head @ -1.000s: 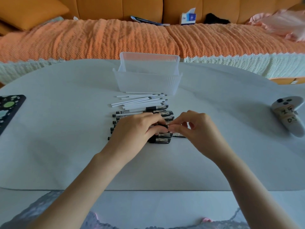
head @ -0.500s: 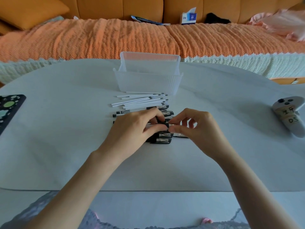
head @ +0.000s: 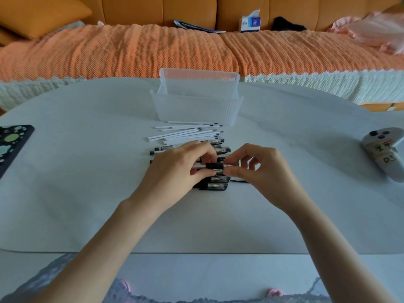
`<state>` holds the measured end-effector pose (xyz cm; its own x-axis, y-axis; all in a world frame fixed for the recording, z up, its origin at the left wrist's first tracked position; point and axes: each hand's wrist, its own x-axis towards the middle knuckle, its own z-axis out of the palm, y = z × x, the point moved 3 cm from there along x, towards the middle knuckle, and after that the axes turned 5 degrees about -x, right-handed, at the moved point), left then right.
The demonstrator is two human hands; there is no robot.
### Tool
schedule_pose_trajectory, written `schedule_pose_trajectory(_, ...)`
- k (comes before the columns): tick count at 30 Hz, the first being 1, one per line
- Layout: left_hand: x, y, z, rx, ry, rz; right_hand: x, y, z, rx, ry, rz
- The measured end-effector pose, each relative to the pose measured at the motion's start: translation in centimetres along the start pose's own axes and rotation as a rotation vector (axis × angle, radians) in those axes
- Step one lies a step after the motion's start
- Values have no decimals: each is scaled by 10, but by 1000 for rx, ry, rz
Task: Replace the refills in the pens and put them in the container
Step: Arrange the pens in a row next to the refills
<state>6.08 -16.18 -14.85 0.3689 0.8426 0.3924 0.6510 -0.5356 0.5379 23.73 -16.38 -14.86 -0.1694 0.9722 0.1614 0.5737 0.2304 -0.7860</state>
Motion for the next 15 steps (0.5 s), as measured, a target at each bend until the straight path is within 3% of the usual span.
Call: schedule_pose_trajectory(15, 0, -7, -2, -26, 8, -59, 2, 9, -16, -20, 68, 23)
